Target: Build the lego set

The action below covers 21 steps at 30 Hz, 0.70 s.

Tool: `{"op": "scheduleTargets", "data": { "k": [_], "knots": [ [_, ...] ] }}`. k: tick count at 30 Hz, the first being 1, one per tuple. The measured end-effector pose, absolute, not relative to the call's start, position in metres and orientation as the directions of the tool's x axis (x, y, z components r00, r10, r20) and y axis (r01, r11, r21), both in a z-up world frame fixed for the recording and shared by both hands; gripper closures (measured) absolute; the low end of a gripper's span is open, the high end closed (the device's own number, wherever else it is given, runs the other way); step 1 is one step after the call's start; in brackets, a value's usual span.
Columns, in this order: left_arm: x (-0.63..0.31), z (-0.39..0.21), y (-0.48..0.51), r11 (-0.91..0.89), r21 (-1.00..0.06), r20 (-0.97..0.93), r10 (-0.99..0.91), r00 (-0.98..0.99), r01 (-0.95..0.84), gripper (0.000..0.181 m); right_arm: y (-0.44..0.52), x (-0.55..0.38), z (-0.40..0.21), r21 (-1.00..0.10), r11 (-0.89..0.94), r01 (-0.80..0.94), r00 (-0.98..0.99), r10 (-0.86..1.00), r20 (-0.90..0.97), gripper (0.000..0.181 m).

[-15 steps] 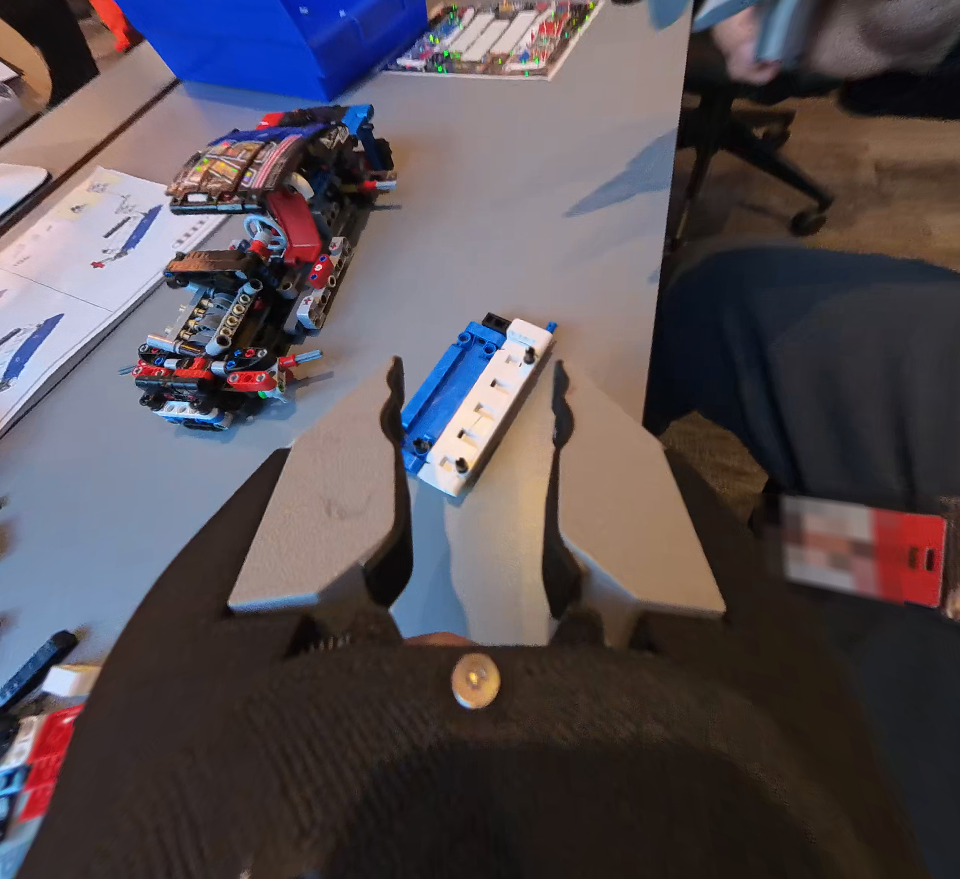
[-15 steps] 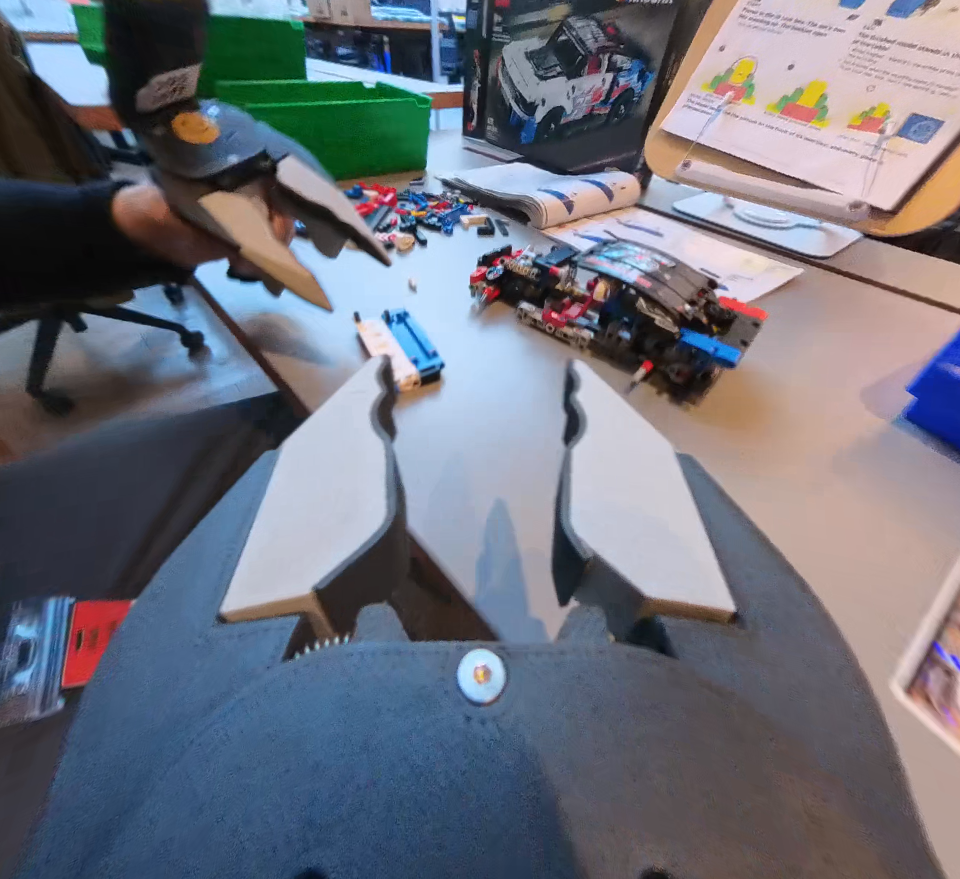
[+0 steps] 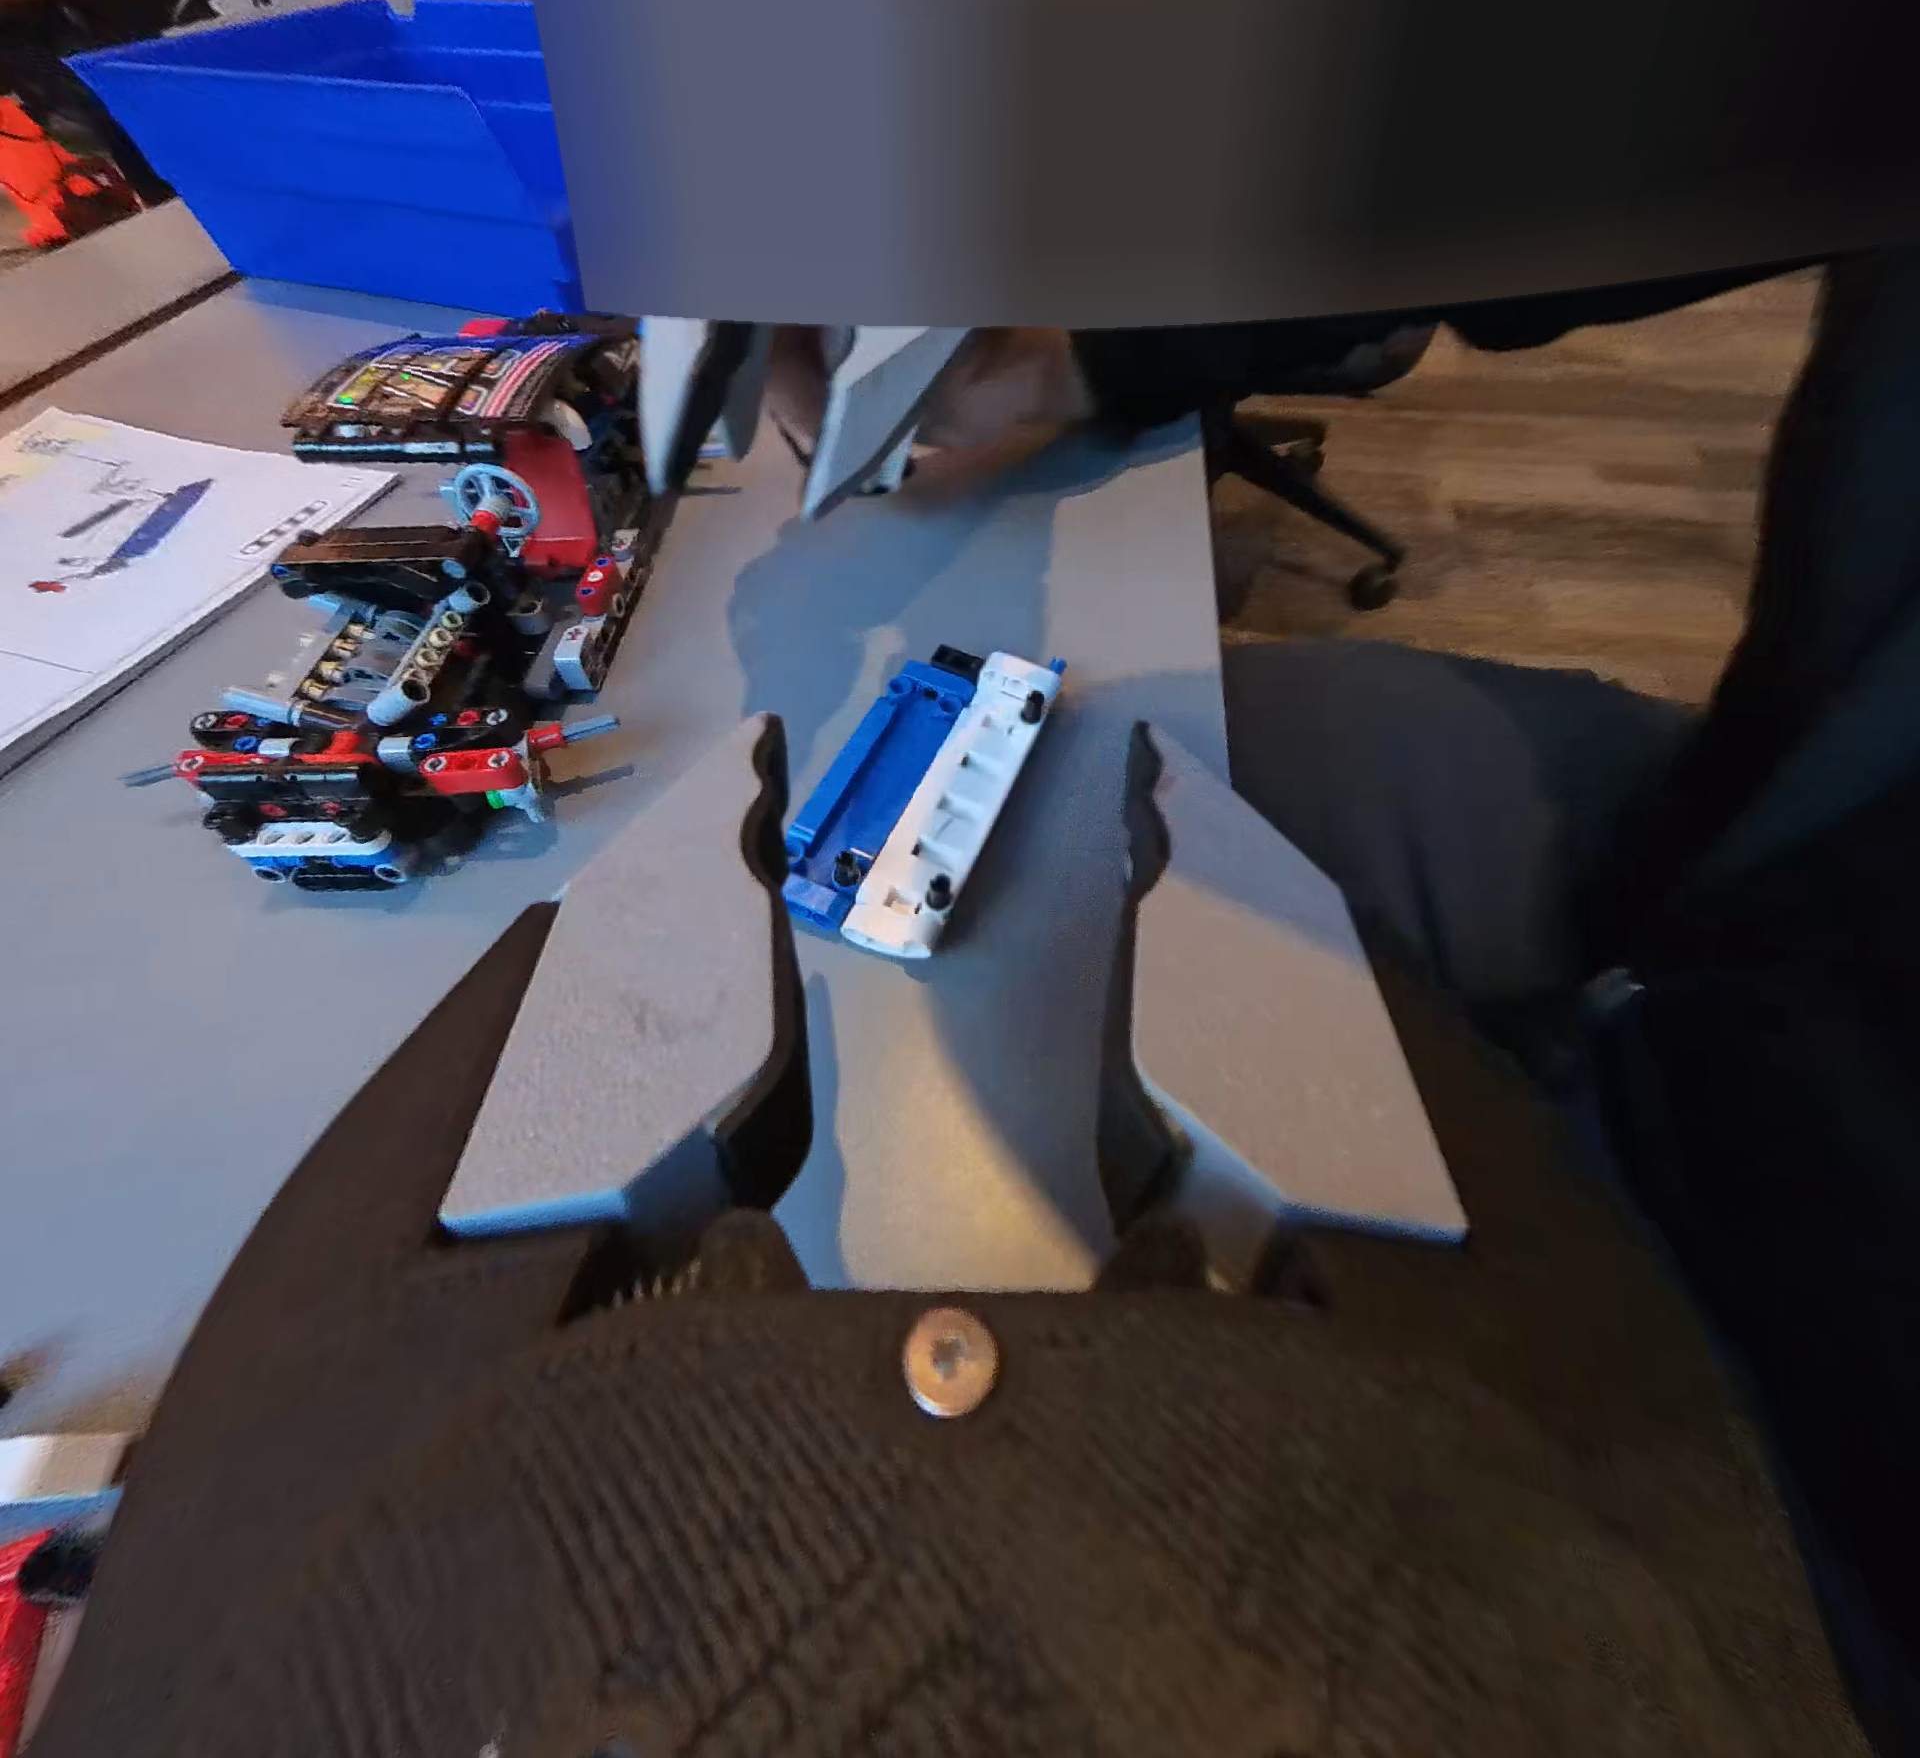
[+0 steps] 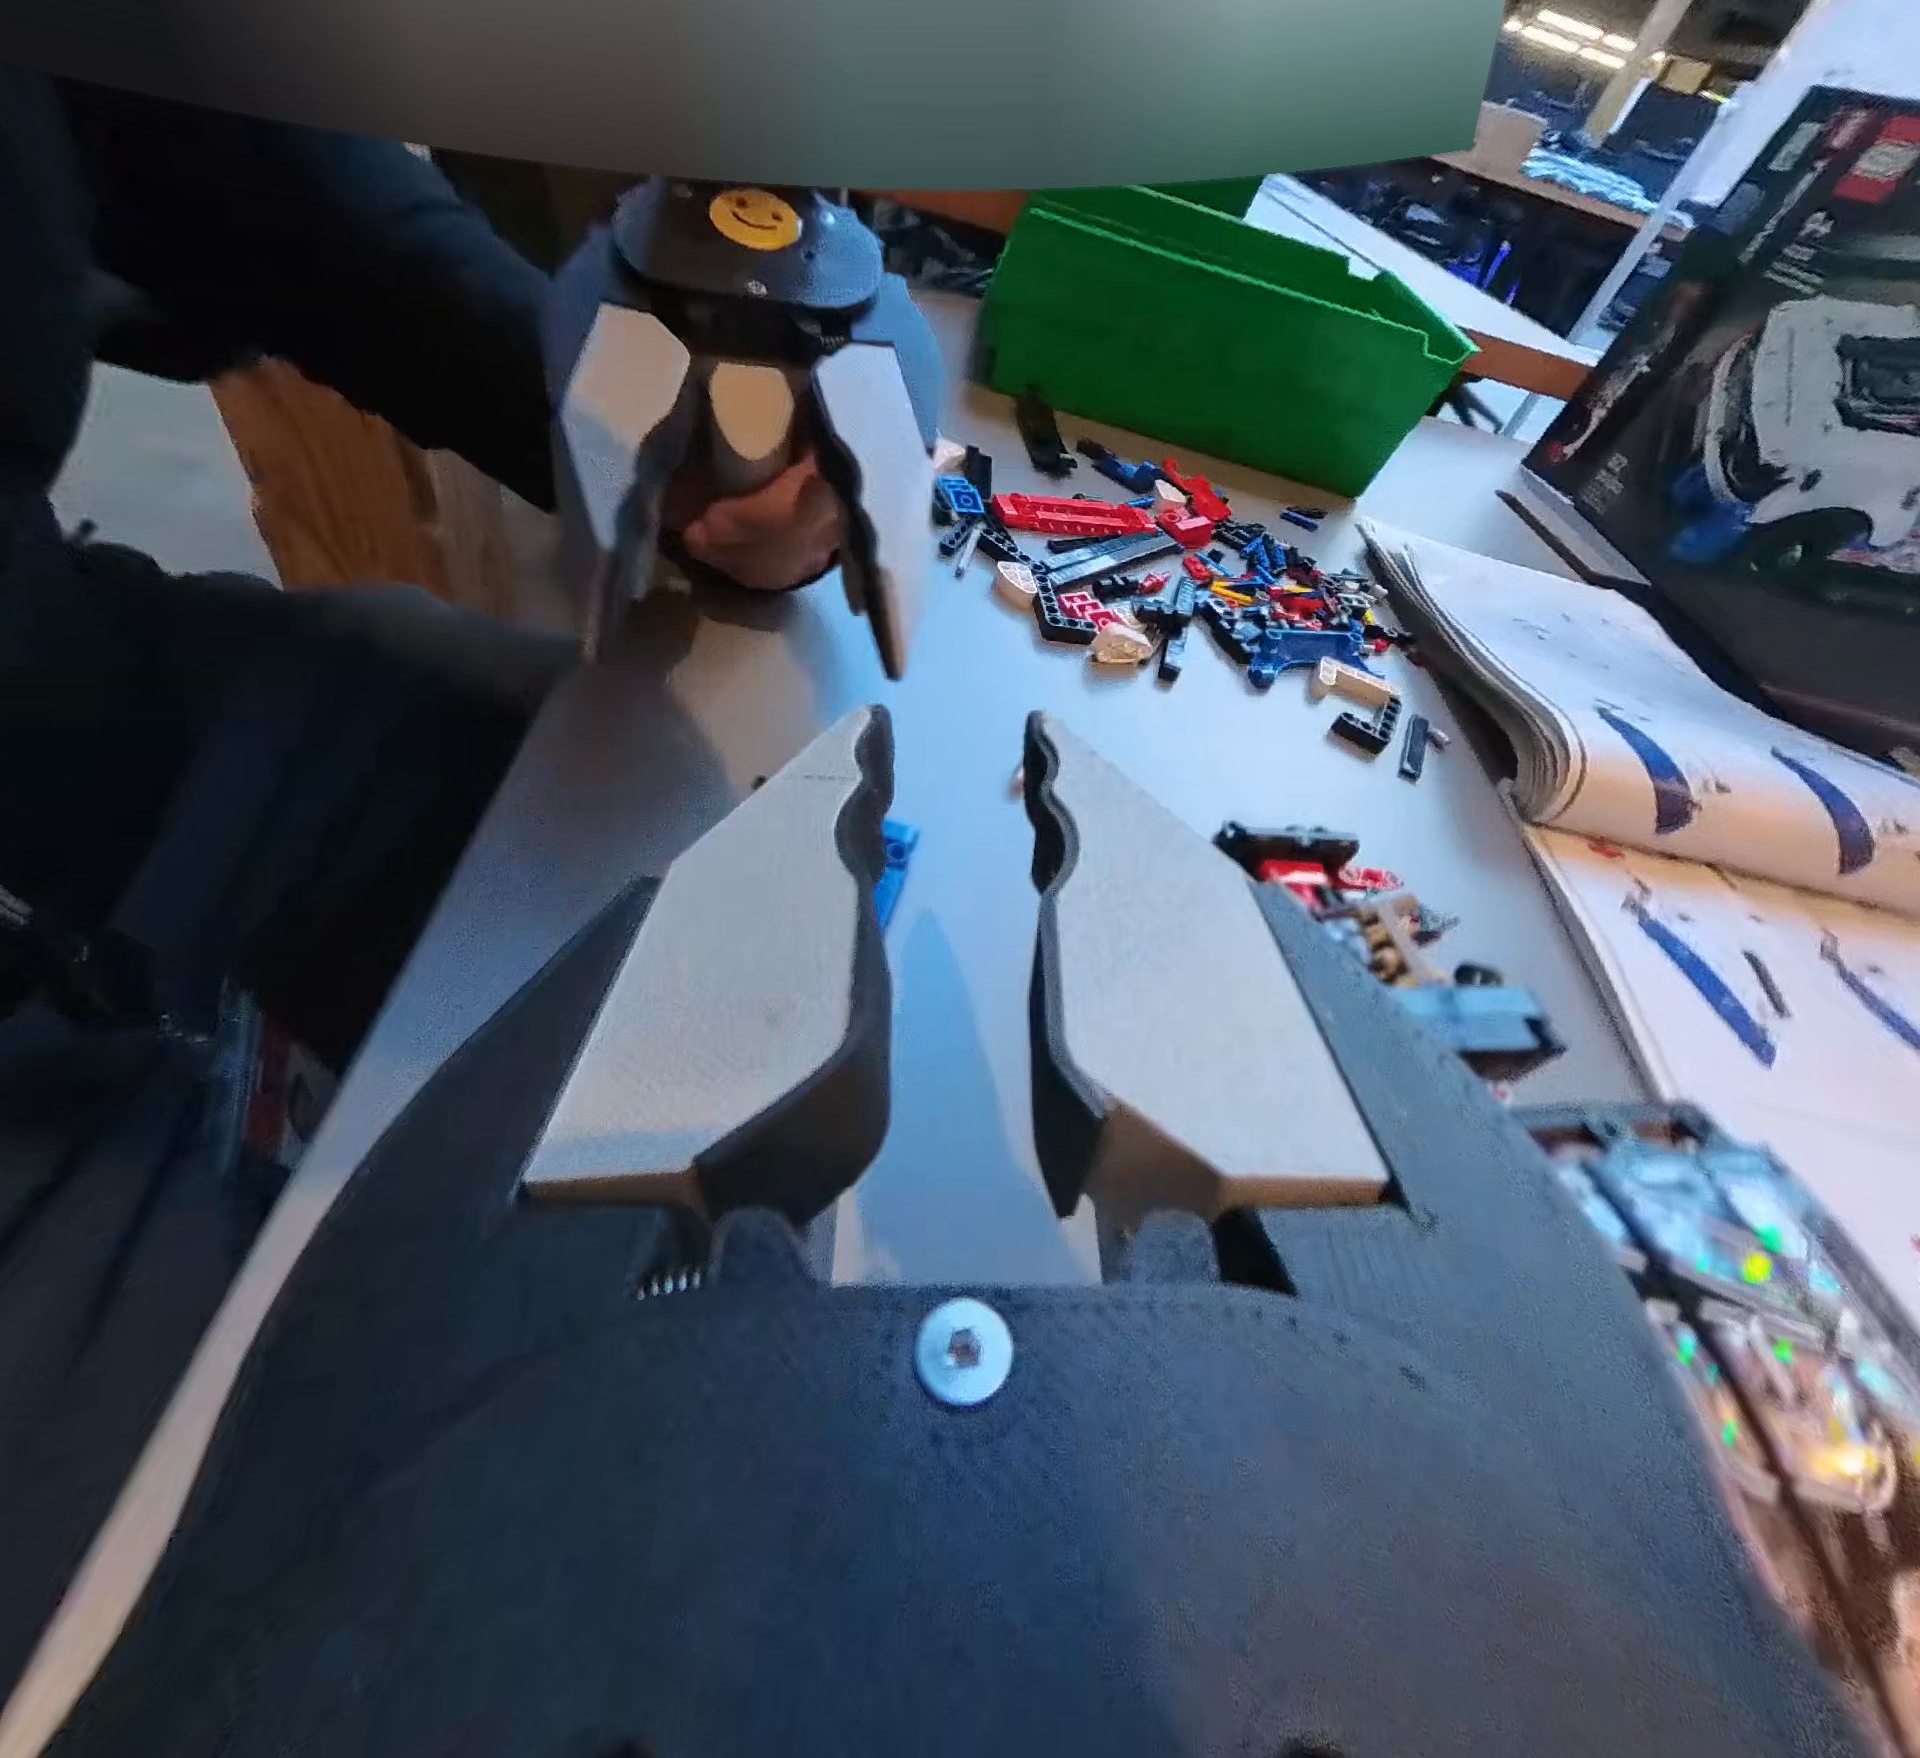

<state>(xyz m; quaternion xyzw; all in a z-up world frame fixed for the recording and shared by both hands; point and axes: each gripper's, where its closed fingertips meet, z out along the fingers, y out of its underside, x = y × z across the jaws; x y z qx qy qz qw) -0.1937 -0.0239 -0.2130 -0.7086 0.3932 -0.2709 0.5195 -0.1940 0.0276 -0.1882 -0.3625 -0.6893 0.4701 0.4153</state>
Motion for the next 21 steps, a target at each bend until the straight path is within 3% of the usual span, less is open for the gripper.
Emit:
{"op": "scheduleTargets", "data": {
  "k": [4,7,10,21],
  "knots": [
    [-0.194,-0.209,-0.026,-0.107,-0.955,-0.066,-0.832,0.551,-0.275,0.126,0.026,-0.219,-0.182,-0.969,0.246,0.036,-0.424,0.881,0.208,0.165],
    [-0.192,-0.213,-0.027,-0.097,-0.947,-0.091,-0.834,0.543,-0.307,0.127,0.015,-0.219,-0.202,-0.958,0.261,0.122,-0.495,0.852,0.169,0.163],
    [-0.193,-0.213,-0.026,-0.120,-0.948,-0.065,-0.836,0.545,-0.296,0.127,0.014,-0.219,-0.209,-0.944,0.301,0.133,-0.497,0.844,0.200,0.163],
    [-0.202,-0.209,-0.016,-0.182,-0.959,0.017,-0.806,0.592,-0.220,0.126,0.028,-0.217,-0.194,-0.981,0.162,0.104,-0.482,0.871,0.093,0.165]
  ]
}}
